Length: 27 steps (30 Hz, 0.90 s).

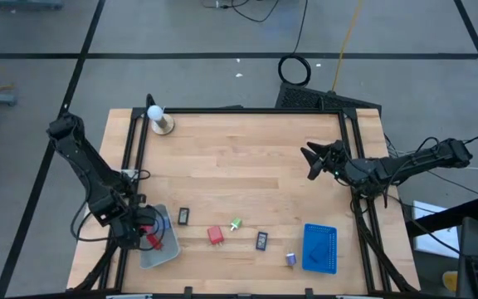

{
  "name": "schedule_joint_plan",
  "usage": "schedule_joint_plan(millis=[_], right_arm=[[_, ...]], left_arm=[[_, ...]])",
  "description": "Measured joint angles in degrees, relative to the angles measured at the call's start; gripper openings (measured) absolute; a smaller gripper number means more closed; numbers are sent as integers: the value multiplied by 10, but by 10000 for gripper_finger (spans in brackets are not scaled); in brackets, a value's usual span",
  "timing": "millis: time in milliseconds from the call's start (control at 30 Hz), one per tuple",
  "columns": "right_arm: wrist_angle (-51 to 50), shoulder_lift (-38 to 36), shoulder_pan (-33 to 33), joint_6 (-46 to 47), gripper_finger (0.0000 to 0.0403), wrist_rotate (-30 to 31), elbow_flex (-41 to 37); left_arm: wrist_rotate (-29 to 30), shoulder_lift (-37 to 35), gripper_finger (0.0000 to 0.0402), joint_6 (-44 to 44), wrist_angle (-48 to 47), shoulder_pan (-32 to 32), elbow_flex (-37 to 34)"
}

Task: Pick & Place Office items
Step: Put the pink power adapter into the gray bin, then put the black mini digital clock into the blue bin

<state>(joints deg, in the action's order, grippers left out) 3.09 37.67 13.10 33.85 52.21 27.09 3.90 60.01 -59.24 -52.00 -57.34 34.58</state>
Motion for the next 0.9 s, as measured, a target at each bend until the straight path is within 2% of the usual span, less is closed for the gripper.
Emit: schedule_joint_plan(millis=[200, 400, 567, 700, 900], right_arm=[[0, 0, 0, 0, 173, 0, 0], [0, 0, 0, 0, 173, 0, 0], [0, 0, 0, 0, 173, 0, 0], [0, 0, 0, 0, 173, 0, 0], [0, 0, 0, 0, 173, -1, 0]], left_arm=[[6, 0, 155, -14, -2, 0, 0], [6, 0, 300, -17, -4, 0, 0], [-5, 0, 373, -38, -4, 0, 1], [-29, 0, 391, -61, -4, 0, 1], [-54, 0, 380, -71, -8, 0, 13]])
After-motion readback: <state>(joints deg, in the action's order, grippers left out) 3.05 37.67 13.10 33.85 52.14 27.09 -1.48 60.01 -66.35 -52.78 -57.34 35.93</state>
